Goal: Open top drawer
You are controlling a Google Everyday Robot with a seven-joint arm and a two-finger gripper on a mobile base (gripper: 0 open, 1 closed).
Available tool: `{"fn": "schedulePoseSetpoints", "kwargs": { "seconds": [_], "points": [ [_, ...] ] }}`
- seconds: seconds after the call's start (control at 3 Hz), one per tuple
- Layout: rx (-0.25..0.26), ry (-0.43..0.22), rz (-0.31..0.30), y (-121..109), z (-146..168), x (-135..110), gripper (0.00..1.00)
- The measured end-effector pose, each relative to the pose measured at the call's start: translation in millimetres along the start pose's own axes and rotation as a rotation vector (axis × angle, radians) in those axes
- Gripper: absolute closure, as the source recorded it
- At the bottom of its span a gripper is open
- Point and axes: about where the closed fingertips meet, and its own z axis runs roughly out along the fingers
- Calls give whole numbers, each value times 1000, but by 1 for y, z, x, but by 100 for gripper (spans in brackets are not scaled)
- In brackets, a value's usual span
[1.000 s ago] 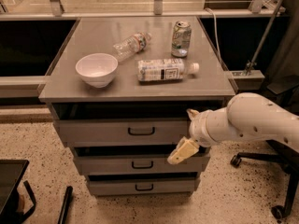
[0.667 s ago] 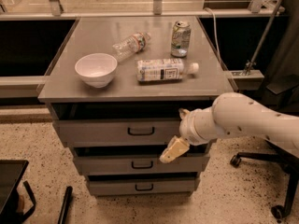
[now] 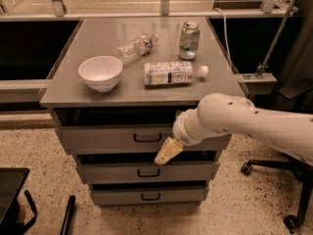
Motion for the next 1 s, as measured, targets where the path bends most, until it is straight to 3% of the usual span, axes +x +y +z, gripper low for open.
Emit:
{"fn": "schedulePoseSetpoints", "kwargs": {
  "seconds": [0.33,1.0],
  "points": [
    [-92,-33,-3,29,28,3,0],
    [-100,-20,-7,23,30,2,0]
  ]
}}
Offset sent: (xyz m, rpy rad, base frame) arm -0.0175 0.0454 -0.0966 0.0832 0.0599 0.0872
